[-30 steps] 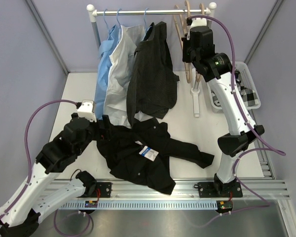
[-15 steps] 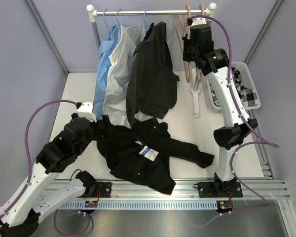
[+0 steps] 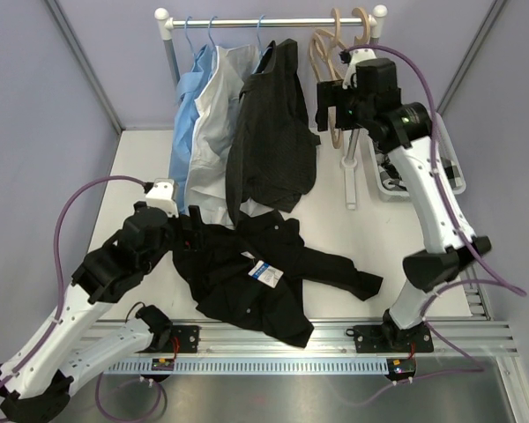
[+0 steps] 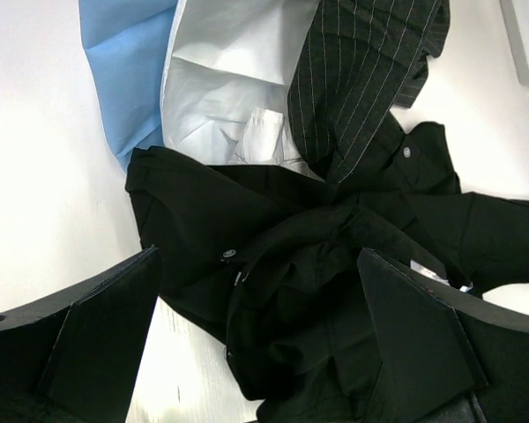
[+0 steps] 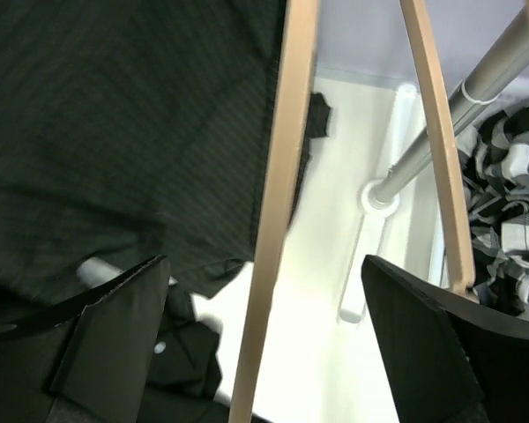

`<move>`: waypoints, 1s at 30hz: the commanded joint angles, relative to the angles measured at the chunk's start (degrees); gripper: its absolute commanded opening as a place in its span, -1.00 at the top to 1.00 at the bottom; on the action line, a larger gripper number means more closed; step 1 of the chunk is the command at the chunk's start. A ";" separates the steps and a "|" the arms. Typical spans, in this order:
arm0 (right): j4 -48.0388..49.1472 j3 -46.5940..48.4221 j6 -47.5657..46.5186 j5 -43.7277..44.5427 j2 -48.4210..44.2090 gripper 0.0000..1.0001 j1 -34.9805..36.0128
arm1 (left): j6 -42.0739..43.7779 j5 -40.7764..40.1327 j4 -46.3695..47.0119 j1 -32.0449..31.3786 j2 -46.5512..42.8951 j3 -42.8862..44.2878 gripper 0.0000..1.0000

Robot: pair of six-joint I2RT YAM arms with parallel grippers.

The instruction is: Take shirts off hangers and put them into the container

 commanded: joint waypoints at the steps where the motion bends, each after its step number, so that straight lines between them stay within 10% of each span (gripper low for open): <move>1: 3.74 -4.40 -2.60 -7.38 -13.73 -0.99 0.22 | -0.43 0.91 1.62 0.05 1.47 2.41 -0.98; 14: 22.98 -56.00 1.33 -11.27 -36.34 -0.99 25.42 | 1.15 -0.94 1.62 0.05 7.63 10.94 -0.98; 30: 48.04 -65.79 15.67 -1.16 -3.59 -0.99 40.38 | 1.33 -1.73 1.01 0.05 5.00 11.04 -0.98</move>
